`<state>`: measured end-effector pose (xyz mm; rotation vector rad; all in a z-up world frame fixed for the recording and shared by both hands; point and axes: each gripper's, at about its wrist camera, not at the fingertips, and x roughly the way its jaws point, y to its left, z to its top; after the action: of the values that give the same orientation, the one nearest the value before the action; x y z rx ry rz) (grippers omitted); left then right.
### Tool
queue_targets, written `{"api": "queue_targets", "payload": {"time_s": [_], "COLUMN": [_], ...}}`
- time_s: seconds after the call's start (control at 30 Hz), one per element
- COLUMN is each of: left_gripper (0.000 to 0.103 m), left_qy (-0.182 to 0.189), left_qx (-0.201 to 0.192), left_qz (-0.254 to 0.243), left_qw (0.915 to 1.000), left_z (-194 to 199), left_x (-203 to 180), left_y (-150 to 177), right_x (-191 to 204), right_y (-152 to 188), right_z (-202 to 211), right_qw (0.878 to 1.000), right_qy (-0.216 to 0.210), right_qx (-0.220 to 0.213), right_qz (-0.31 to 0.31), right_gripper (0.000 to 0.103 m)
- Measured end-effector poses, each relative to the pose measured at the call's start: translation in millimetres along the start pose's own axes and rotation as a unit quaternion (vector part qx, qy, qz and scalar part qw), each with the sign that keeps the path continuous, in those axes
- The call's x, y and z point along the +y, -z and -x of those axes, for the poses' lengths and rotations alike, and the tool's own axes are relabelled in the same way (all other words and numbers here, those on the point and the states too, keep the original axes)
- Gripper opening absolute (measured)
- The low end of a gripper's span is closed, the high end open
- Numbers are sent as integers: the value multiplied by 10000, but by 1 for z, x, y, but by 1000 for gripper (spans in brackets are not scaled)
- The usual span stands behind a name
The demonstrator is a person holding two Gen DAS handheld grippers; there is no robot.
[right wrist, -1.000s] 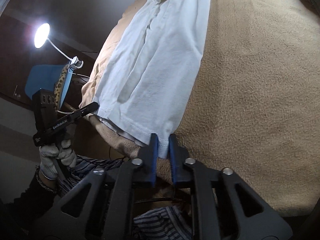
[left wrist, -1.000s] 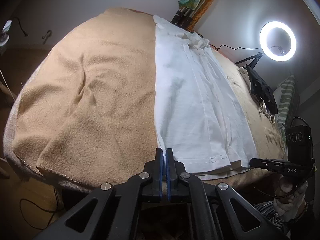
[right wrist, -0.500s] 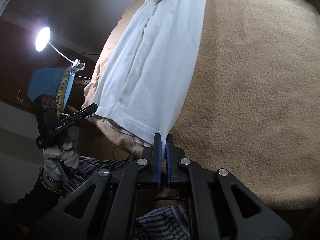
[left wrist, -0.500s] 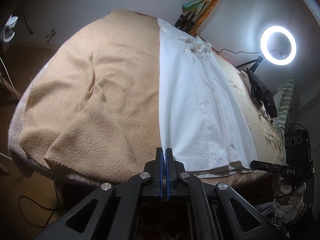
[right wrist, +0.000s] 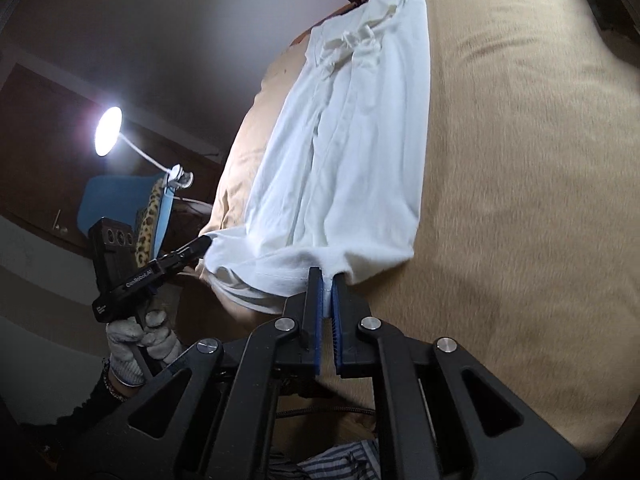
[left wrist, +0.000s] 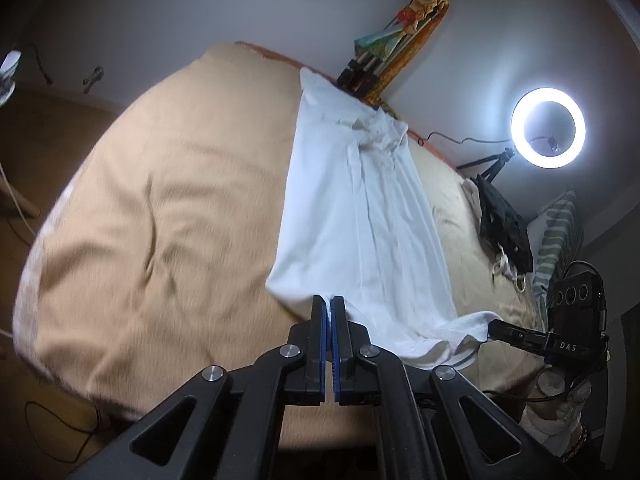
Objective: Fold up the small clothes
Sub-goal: 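Grasp the hem with the right gripper and fold it toward the collar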
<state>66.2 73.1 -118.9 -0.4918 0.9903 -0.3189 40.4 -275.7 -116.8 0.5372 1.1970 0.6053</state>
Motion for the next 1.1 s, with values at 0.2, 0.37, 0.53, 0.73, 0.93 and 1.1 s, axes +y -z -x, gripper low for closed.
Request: {"api": "queue_targets", "payload": {"time_s": [0.2,0.37,0.53,0.73,0.93,1.1], "left_gripper": [0,0,0,0,20,18], "left_qy": [-74,-249,-406,-471,-691,-587], "left_qx": [-127,-115,-69,36,-304,-364], "left_qz": [2,0,6,12,-325,-629], "left_qw": [9999,9996,9992,9989,9966,9956], "left_z": [-20,-44,-64,-82,-73,-51], "left_x": [-6,-5,-2,4,-2,-6], "left_y": [-38,-61,-76,-85,-89,-81], "right_x": [-4,-21,-28,-43,-34,-21], "right_y": [-39,-65,-86,-97,-102,-98], "right_z": [1,-13,-30,-43,-38,-13], "right_qw": [9995,9989,9987,9975,9976,9980], "right_qy": [169,155,229,300,617,371], "right_qx": [-252,-272,-219,-158,-237,-505], "right_qz": [-28,-350,-410,-614,-198,105], "right_gripper": [5,5,5,5,15,20]}}
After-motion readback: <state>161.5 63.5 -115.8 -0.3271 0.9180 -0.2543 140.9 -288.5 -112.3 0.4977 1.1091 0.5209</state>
